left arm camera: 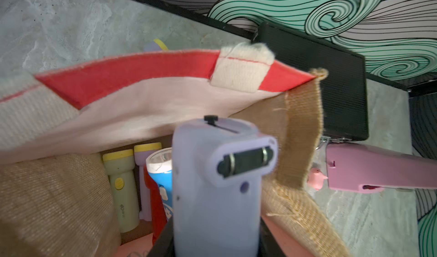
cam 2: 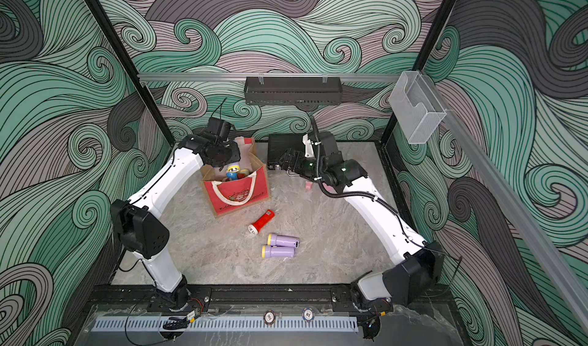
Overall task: Put the flashlights into the tote bags
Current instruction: Place the flashlight in the canvas bag.
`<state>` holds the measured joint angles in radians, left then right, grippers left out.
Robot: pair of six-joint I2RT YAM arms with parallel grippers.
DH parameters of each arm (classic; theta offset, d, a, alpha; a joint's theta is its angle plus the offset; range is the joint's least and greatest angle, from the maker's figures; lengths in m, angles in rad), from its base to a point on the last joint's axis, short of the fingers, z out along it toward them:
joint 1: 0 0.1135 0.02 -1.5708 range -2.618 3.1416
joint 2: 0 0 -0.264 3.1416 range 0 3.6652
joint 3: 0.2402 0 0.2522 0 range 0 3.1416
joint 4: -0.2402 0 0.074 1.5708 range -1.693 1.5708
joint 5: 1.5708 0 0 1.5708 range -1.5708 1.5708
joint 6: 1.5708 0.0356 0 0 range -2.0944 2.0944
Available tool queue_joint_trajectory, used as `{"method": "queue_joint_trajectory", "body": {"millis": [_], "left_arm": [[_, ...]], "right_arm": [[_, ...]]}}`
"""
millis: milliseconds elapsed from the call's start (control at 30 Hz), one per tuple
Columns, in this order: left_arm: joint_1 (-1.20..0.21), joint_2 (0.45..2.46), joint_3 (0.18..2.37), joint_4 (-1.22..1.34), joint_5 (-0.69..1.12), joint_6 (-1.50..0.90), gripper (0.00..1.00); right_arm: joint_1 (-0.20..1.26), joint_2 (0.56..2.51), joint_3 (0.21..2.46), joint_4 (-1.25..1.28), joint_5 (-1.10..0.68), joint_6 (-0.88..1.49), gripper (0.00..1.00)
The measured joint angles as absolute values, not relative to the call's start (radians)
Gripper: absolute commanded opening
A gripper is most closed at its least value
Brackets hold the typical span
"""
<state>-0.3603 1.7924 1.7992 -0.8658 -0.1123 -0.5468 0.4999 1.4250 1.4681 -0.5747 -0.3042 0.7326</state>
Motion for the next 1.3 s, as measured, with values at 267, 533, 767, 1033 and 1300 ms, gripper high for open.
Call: {"method": "queue_joint_trajectory", "body": {"millis": [267, 533, 767, 1033, 1300], "left_arm": [[-0.360, 1.877, 1.803, -0.881, -0.147, -0.562, 0.00], [-0.360, 1.988, 1.848, -0.924, -0.148, -0.577, 0.00], [-0.360, 2.043, 1.858, -0.951, -0.149, -0.589, 0.00], [-0.368, 2.042, 1.792, -0.910, -0.150, -0.598, 0.00], [-0.366, 2.042, 1.745, -0.920, -0.169, -0.607, 0.08]], "right_arm": [[0.500, 1.425, 1.468, -0.589, -0.297, 0.734, 1.00], [0.500, 1.425, 1.459, -0.593, -0.296, 0.737, 1.00], [0.500, 1.421, 1.444, -0.596, -0.294, 0.736, 1.00], [0.499, 1.425, 1.456, -0.626, -0.294, 0.736, 1.00], [0.499, 1.439, 1.478, -0.651, -0.285, 0.736, 1.00]]}}
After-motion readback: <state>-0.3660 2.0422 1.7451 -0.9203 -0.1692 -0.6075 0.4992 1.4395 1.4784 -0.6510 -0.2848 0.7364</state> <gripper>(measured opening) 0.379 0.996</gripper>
